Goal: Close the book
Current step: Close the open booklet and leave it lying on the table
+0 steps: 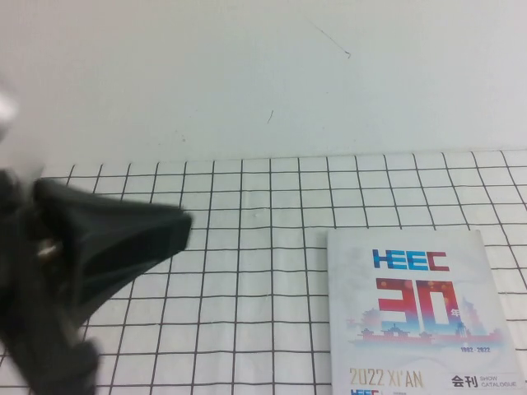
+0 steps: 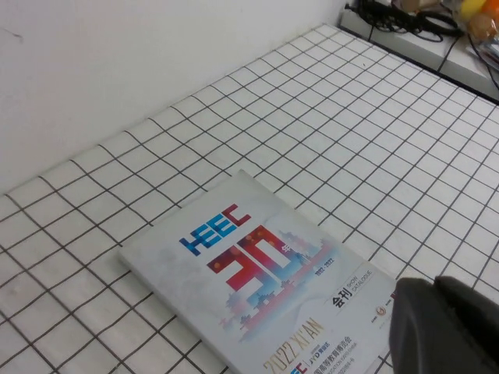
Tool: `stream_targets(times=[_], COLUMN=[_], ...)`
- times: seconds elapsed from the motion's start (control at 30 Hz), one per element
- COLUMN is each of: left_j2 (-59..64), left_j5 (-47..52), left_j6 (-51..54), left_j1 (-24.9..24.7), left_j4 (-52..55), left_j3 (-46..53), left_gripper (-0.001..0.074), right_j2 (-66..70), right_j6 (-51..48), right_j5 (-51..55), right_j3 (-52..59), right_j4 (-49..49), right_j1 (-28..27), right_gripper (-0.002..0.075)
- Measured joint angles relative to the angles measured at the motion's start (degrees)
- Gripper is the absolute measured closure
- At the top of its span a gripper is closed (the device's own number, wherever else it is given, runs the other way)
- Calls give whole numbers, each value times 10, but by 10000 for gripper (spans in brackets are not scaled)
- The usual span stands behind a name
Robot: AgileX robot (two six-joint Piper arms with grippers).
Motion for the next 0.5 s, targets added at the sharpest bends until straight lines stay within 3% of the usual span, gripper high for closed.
stream_targets(times=[0.3, 0.5], left_j2=[-252, -346], left_j5=[-8, -123], left_j6=[-67, -74], left_j1=[-1, -1], left_j4=[54, 129], left_j3=[224, 338], left_gripper=[739, 739], right_j2=[-198, -229], right_j6=[66, 82], right_j5=[45, -21], right_j3=[102, 204], right_j4=[-36, -39], right_j1=[0, 0], right_gripper=[729, 729])
